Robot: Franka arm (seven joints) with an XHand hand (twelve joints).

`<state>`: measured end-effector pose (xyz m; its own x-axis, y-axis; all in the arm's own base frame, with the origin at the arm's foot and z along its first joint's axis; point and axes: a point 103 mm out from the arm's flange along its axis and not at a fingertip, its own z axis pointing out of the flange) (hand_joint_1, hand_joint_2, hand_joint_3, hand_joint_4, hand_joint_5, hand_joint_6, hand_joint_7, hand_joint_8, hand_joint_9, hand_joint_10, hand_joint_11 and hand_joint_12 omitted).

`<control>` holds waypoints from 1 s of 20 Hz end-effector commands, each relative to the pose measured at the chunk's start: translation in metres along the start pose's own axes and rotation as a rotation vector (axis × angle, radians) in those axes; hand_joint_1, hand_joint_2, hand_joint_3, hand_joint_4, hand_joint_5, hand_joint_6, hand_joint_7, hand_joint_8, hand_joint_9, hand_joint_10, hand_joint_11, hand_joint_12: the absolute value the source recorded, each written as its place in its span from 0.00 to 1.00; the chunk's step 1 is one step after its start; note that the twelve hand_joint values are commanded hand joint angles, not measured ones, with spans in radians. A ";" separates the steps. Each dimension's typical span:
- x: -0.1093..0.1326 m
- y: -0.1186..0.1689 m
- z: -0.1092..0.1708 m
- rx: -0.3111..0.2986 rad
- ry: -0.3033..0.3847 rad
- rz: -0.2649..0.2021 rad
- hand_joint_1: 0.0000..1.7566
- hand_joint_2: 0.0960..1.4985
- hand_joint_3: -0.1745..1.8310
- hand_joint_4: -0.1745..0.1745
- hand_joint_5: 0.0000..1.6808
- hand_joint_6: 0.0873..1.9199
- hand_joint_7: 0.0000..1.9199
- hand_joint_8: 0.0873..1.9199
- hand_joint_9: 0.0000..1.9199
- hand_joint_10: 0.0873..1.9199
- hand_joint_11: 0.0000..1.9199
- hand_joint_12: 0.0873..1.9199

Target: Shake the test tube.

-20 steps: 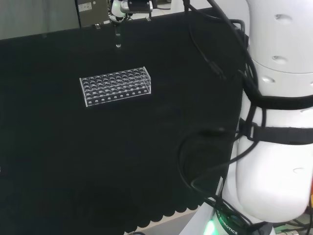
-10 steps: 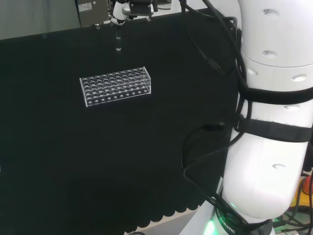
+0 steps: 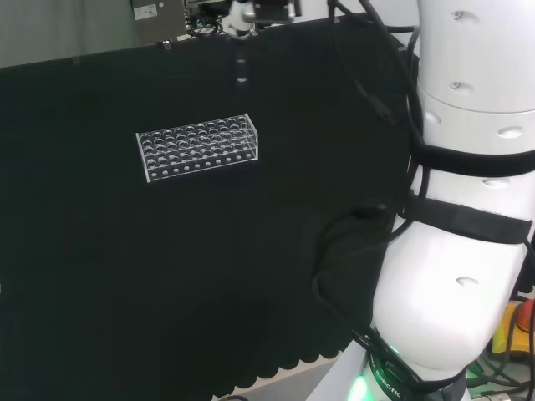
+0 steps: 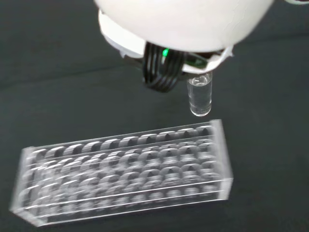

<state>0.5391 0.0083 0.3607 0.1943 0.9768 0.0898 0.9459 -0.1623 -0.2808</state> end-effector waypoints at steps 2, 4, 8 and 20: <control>-0.092 -0.003 -0.007 -0.010 -0.028 0.196 0.76 0.30 0.51 0.00 0.80 0.28 0.72 0.28 0.82 0.33 0.60 0.51; -0.091 -0.002 -0.007 -0.011 -0.023 0.193 0.76 0.30 0.51 0.00 0.80 0.28 0.72 0.28 0.82 0.33 0.60 0.51; -0.071 0.003 -0.006 -0.006 -0.006 0.158 0.76 0.30 0.51 0.00 0.80 0.28 0.72 0.28 0.82 0.33 0.59 0.51; 0.072 0.006 0.016 0.046 0.033 -0.109 0.76 0.30 0.51 0.00 0.80 0.28 0.72 0.28 0.82 0.33 0.59 0.51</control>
<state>0.5429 0.0061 0.3526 0.2254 0.9706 0.0842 0.9345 -0.1909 -0.3005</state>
